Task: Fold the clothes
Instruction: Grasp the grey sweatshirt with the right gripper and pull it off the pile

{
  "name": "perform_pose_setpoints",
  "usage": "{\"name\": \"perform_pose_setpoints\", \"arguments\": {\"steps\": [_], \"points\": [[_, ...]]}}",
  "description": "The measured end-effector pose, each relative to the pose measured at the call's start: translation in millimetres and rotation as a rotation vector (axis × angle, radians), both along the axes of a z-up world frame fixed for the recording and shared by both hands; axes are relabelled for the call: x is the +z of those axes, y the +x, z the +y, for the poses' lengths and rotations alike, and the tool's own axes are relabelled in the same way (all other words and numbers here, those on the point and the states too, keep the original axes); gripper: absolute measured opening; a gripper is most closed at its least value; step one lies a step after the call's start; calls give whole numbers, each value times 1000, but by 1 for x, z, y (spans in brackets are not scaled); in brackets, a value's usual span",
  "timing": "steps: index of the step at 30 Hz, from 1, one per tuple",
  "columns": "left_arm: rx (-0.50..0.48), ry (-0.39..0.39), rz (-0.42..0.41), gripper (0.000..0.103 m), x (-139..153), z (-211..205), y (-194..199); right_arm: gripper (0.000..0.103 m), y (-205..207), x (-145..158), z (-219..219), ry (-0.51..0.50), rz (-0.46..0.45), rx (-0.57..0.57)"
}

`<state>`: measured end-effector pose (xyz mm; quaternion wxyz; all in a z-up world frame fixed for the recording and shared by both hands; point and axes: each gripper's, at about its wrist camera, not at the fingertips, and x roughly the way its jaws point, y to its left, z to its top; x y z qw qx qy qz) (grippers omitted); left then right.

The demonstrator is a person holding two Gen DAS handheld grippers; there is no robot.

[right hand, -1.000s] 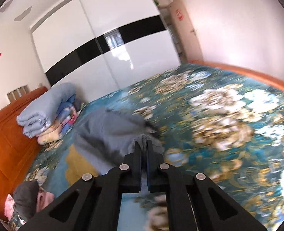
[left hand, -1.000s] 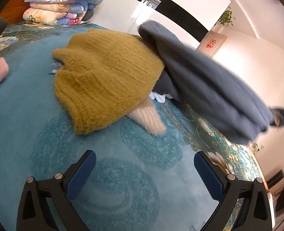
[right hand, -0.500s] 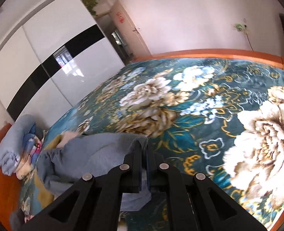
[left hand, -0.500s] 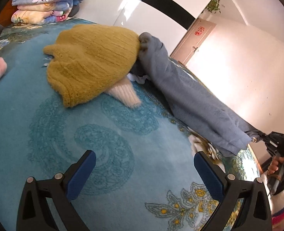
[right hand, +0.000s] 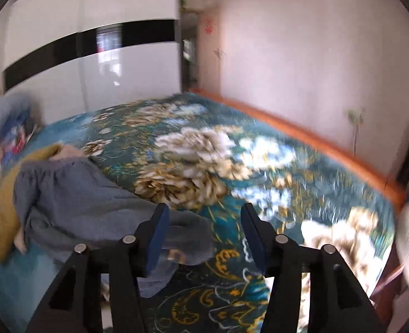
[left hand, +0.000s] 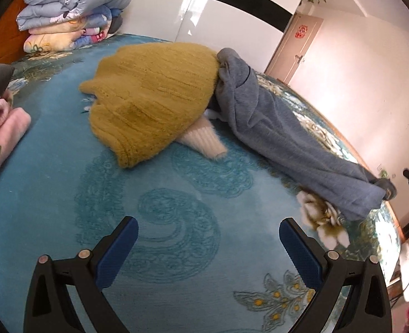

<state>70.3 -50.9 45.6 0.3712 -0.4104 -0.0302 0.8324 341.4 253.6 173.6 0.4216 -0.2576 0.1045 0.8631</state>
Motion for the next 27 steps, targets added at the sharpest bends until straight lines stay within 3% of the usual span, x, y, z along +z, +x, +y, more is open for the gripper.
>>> {"name": "perform_pose_setpoints", "arguments": {"steps": [2, 5, 8, 16, 17, 19, 20, 21, 27], "points": [[-2, 0, -20, 103, -2, 0, -2, 65, -31, -9, -26, -20, -44, 175], [-8, -9, -28, 103, 0, -4, -2, 66, -87, -41, -69, -32, -137, 397], [-3, -36, -10, 103, 8, -12, -1, 66, -144, -76, -109, 6, -230, 526], [65, -43, 43, 103, 22, -42, 0, 66, -225, -136, -126, 111, -433, 491], [74, -44, 50, 103, 24, -46, 0, 62, -232, -142, -126, 119, -452, 482], [93, -41, 55, 103, 26, -52, 0, 36, -224, -141, -118, 69, -404, 463], [108, -30, 41, 103, 24, -54, -1, 15, -215, -137, -112, 54, -377, 434], [118, -13, 26, 103, 23, -55, -2, 7, -206, -131, -108, 25, -341, 425], [100, 104, -50, 103, 22, -50, 6, 4, -129, -95, -100, -66, -125, 428]]}}
